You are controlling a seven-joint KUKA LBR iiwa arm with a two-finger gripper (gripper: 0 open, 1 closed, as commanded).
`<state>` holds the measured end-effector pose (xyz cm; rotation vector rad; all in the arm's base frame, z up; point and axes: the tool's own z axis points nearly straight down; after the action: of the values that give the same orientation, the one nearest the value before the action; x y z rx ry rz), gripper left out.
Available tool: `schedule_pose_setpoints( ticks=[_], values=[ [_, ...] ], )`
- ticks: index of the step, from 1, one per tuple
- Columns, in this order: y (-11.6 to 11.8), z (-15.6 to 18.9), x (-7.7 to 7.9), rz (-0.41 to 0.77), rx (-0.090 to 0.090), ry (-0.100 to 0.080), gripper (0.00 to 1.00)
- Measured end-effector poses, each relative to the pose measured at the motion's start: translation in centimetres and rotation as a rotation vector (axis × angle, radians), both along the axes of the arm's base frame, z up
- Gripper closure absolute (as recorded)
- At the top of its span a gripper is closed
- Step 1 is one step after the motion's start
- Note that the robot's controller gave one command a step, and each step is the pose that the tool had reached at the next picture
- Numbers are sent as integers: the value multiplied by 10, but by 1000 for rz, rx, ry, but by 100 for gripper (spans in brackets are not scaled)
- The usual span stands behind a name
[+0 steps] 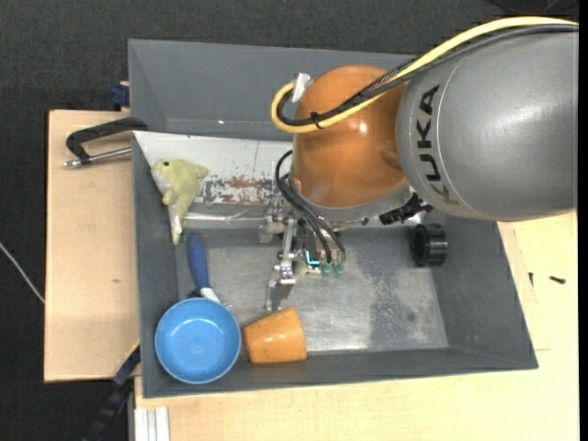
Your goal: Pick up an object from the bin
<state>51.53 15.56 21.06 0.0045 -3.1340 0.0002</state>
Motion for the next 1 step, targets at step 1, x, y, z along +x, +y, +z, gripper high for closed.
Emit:
schedule_pose_setpoints(
  ticks=[1],
  values=[
    [2,-134,-24,402,3,-7,0]
  ],
)
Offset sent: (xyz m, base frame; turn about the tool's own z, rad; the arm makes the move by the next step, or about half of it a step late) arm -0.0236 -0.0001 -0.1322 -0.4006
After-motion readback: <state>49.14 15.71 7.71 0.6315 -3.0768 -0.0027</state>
